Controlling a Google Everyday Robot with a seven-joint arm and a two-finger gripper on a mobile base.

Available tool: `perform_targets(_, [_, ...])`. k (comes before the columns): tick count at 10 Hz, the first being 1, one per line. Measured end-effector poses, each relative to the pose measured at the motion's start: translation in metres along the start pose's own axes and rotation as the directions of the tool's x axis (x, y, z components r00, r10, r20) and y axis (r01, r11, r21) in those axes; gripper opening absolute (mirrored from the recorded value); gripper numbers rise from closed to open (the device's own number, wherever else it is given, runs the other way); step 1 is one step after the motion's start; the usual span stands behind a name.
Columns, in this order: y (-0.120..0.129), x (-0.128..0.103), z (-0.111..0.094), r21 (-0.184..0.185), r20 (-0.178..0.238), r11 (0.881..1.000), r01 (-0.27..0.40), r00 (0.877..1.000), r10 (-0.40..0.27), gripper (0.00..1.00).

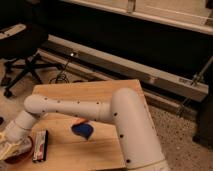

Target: Place the bottle in the ceramic bowl

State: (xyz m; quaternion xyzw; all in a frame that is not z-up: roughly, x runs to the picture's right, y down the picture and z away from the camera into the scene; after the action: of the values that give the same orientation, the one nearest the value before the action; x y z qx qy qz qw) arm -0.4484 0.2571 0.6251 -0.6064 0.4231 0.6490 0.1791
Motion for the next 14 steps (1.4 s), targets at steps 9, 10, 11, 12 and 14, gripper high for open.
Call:
perform_targets(9, [0.027,-0.050,-0.044,-0.128,0.010,0.989,-0.078,0.997,0.080,0.63])
perform_targets(10, [0.026,-0.050,-0.044,-0.127,0.010,0.989,-0.078,0.997,0.080,0.63])
perform_targets(11, [0.025,-0.051,-0.044,-0.123,0.011,0.989,-0.078,0.997,0.080,0.63])
perform_targets(12, [0.025,-0.050,-0.044,-0.123,0.011,0.989,-0.078,0.997,0.080,0.63])
perform_targets(14, [0.025,-0.050,-0.044,-0.123,0.010,0.989,-0.078,0.997,0.080,0.63])
